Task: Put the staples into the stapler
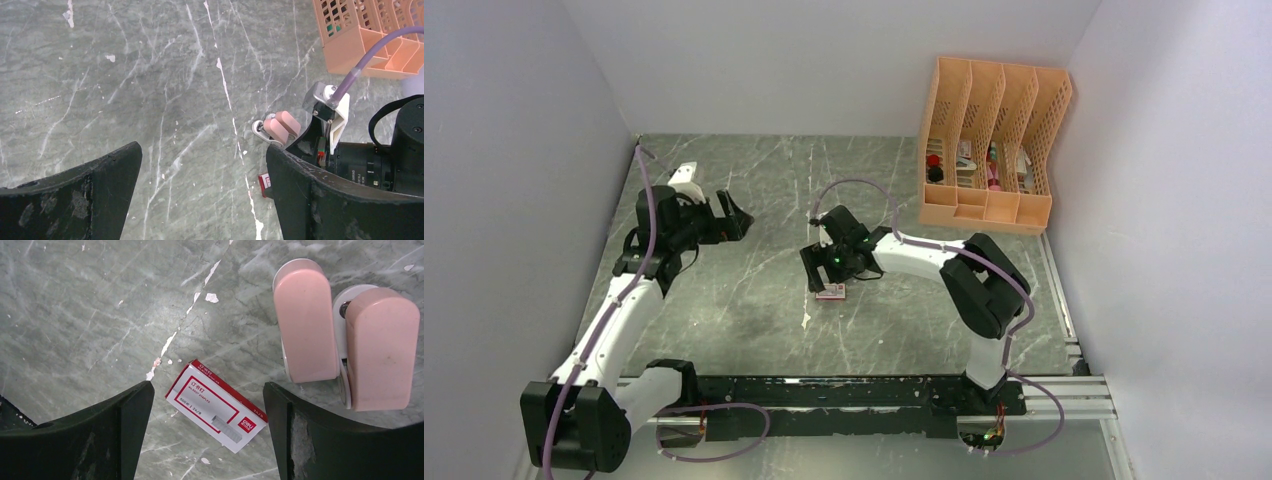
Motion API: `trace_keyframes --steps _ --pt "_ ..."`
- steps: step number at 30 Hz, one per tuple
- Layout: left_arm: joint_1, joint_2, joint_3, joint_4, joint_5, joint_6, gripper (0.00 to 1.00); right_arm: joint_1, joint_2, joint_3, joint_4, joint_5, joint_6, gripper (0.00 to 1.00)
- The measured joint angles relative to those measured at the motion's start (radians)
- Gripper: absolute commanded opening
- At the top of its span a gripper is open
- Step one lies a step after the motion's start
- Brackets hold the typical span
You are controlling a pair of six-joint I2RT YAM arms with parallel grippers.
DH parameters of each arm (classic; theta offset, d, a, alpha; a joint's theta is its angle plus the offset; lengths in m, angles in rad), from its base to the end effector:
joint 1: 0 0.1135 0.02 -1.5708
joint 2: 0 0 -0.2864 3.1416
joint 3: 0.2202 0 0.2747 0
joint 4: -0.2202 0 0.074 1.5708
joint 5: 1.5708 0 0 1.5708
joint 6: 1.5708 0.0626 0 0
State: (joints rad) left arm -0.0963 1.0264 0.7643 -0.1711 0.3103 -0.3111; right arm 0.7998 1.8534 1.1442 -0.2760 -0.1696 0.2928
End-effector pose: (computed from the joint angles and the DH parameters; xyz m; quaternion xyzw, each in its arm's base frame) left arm 0.2643 -0.0447 0.2909 -0.0065 0.8366 -0.2352 0.4948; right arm 0.2833 0.3067 0.1464 -0.2629 0.9174 0.2187 0.2036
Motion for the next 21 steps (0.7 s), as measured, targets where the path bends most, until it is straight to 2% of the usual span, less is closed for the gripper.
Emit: trace_keyframes --steps 12,21 --pt "0.000 -0.043 -0.035 0.001 0.001 -0.008 0.99 0.007 -0.041 -0.058 0.018 -0.024 0.029 0.86" --pt "0.000 -0.056 -0.049 0.002 0.009 -0.013 0.99 0.078 -0.053 -0.069 0.013 -0.005 0.063 0.86"
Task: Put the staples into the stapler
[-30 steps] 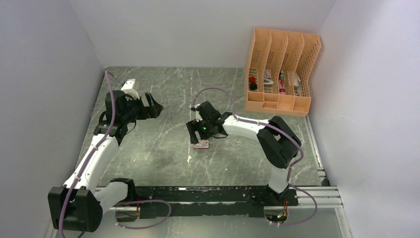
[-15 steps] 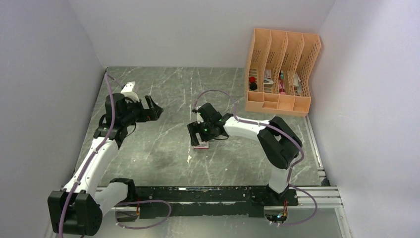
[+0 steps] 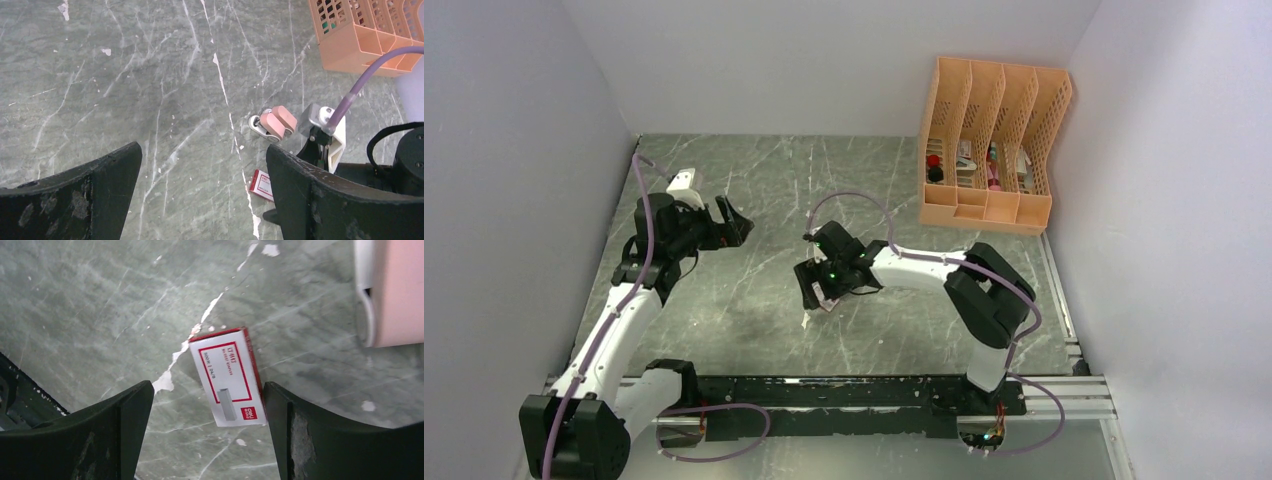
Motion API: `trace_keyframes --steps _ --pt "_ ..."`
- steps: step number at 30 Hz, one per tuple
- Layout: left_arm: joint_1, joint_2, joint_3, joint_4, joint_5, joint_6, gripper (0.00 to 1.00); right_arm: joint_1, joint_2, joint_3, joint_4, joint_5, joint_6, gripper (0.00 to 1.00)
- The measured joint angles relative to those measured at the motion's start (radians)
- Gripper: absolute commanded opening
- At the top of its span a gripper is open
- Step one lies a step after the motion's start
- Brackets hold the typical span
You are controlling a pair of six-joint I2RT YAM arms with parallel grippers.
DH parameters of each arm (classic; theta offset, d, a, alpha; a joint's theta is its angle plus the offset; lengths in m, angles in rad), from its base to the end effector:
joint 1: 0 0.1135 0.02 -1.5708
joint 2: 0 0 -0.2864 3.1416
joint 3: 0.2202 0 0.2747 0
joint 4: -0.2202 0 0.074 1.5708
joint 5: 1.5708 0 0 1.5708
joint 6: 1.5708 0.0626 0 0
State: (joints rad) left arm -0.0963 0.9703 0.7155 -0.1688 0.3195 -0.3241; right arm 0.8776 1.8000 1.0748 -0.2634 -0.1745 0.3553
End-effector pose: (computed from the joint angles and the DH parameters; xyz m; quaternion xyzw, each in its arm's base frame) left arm 0.2513 -0.0440 0.2854 -0.0085 0.8337 -0.2425 0.4961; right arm 0.2473 0.3147 0.1462 -0.2705 0.9155 0.2334 0.1850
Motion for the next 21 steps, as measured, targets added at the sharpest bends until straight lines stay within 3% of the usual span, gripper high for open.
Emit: trace_keyframes --steps 21 --pt "0.000 -0.048 -0.021 -0.015 0.003 -0.005 0.99 0.204 0.010 0.024 -0.040 0.055 0.125 0.86"
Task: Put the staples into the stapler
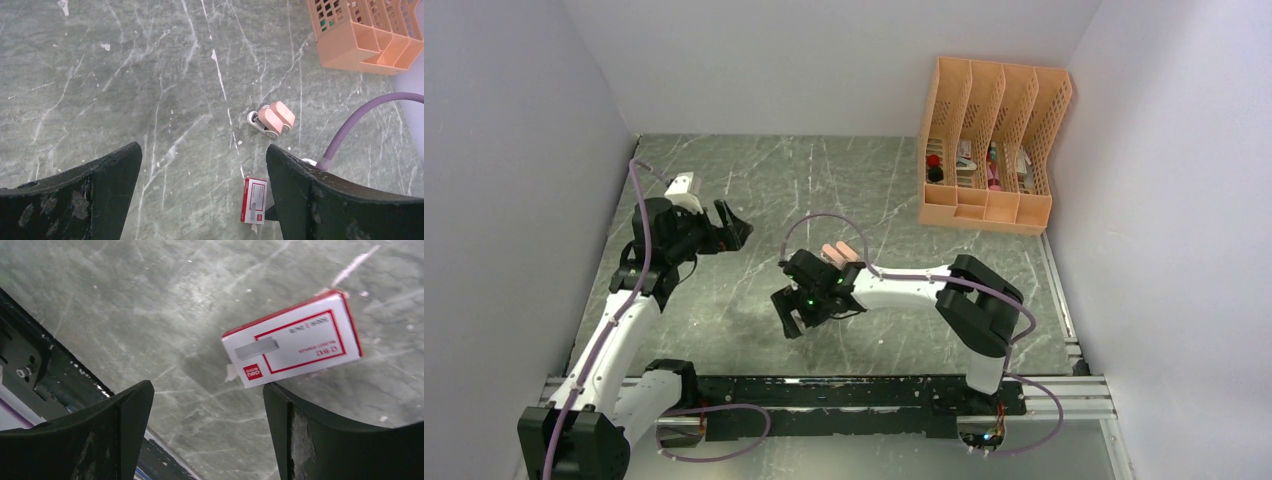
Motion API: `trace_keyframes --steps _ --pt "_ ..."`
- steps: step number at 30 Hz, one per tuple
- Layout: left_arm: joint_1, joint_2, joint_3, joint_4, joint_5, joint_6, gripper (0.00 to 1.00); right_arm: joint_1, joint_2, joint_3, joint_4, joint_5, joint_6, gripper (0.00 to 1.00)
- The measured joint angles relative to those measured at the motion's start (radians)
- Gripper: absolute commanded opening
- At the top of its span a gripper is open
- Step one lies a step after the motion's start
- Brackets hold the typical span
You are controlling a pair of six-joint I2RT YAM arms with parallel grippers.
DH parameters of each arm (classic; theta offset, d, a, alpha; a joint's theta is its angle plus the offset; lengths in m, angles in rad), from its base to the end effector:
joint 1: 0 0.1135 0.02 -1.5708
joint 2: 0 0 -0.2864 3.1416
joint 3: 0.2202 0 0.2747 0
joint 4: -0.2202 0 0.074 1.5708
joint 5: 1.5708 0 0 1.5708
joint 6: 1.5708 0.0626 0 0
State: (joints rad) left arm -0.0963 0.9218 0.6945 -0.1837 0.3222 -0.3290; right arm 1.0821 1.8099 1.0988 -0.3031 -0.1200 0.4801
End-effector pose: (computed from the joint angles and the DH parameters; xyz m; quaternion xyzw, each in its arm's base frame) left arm 0.2408 -0.0432 0.2864 -0.0085 0.8303 -0.2453 0.5003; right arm 0.1821 0.3585 0.1467 -0.3003 0.9118 0.2340 0.1541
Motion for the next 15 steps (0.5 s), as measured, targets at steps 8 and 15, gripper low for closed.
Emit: trace_keyframes --steps 8,15 --pt "0.000 -0.013 0.034 -0.074 -0.041 0.004 0.99 0.039 0.058 0.063 0.031 0.005 0.014 0.86" --pt "0.000 -0.074 0.049 -0.115 -0.115 0.021 0.99 0.040 0.114 0.118 0.094 0.053 0.008 0.86"
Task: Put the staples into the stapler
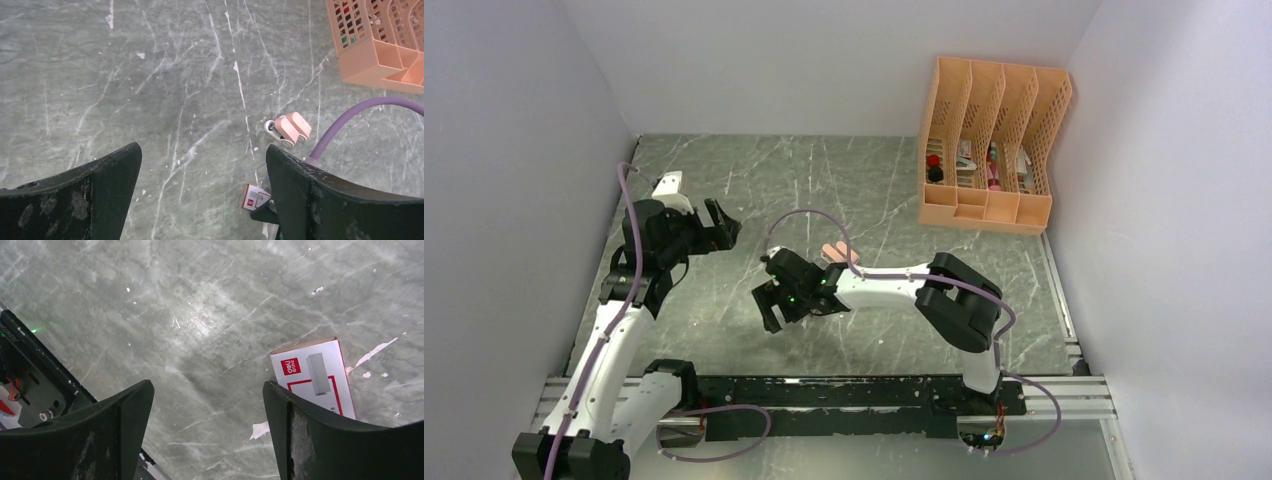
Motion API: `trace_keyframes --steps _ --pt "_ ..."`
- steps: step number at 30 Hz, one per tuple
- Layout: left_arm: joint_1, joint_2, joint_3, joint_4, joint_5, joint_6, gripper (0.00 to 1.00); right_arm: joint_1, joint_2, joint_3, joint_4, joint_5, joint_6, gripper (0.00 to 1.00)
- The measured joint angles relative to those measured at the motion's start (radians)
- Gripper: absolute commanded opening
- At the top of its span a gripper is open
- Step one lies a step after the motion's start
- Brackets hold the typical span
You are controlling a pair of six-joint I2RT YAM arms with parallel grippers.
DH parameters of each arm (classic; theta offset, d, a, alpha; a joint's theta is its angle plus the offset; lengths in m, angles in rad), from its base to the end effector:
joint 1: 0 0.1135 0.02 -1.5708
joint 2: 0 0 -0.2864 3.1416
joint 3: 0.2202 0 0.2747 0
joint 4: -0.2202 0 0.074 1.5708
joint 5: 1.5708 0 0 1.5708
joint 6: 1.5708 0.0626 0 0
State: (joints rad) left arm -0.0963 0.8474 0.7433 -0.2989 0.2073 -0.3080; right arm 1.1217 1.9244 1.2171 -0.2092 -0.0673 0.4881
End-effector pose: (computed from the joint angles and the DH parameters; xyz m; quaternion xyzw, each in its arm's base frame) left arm 0.2254 -0.0347 0.3069 -0.0309 0.8312 -0.1947 0.5198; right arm 0.1894 0.4027 0.1453 -0.3051 0.8960 0.2536 0.1997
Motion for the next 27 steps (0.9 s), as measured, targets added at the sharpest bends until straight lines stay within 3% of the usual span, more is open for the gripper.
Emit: trace_keyframes --steps 6,12,18,22,27 --pt "0.000 -0.007 0.000 -0.001 -0.013 0.040 0.99 0.000 -0.035 -0.047 0.037 0.005 -0.036 0.86" --pt "0.000 -0.002 -0.034 0.084 0.072 0.119 0.99 -0.006 -0.278 -0.205 0.031 0.006 -0.054 0.87" --pt "-0.002 0.005 -0.099 0.198 0.178 0.163 0.95 -0.137 -0.414 -0.322 0.047 0.055 -0.012 0.87" --pt "-0.010 0.047 -0.100 0.252 0.231 0.131 0.94 -0.251 -0.425 -0.388 0.021 0.065 0.005 0.87" --pt "-0.025 0.059 -0.160 0.315 0.260 0.017 0.97 -0.262 -0.401 -0.386 0.039 0.002 -0.021 0.87"
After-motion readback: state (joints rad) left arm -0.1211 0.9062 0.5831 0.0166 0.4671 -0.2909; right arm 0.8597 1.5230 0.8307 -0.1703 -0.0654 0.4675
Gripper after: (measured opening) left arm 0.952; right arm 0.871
